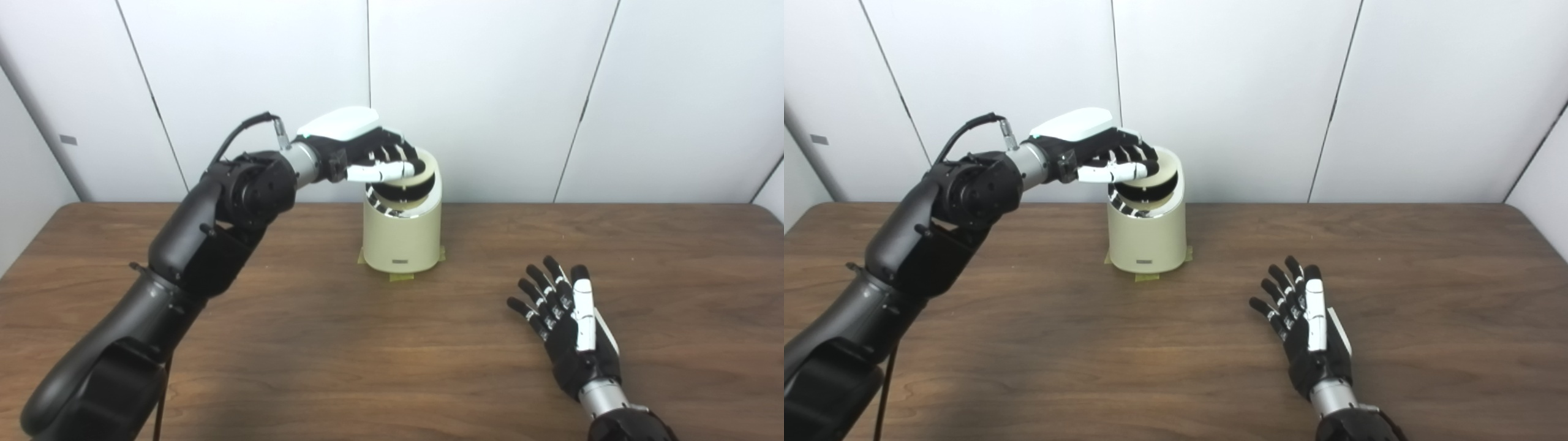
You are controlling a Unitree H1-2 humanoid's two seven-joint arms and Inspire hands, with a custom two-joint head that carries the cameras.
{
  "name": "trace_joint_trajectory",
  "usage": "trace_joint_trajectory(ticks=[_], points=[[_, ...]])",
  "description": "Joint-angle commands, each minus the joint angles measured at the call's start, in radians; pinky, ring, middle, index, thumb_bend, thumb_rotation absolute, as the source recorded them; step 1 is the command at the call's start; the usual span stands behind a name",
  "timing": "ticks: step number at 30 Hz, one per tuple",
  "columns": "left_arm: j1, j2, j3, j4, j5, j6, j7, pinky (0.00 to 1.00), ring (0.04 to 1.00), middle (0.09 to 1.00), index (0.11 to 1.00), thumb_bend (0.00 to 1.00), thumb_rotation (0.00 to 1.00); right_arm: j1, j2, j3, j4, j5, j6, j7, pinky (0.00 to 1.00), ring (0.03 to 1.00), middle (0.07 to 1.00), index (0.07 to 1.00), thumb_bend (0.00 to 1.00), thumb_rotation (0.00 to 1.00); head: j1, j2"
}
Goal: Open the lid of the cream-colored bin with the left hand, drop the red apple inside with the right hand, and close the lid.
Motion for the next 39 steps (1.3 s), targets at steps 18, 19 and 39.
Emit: trace_joint_trajectory(ticks=[18,19,39], points=[[-0.018,0.047,-0.159,-0.045,0.327,-0.228,-0.006,1.0,0.849,0.817,0.846,0.57,1.0,-0.011,-0.018,0.036,-0.024,-0.031,0.039,-0.004,0.86,0.952,0.947,1.0,0.52,1.0,-0.021,0.012],[-0.012,0.047,-0.164,-0.046,0.343,-0.236,-0.002,1.0,0.856,0.82,0.846,0.57,1.0,-0.012,-0.017,0.036,-0.025,-0.032,0.04,-0.005,0.86,0.952,0.947,1.0,0.52,1.0,-0.022,0.013],[0.026,0.015,0.028,-0.105,0.299,-0.195,0.115,1.0,0.862,0.834,0.87,0.53,1.0,-0.011,-0.01,0.046,-0.047,-0.032,0.071,-0.017,0.86,0.945,0.944,1.0,0.52,1.0,-0.045,0.023]])
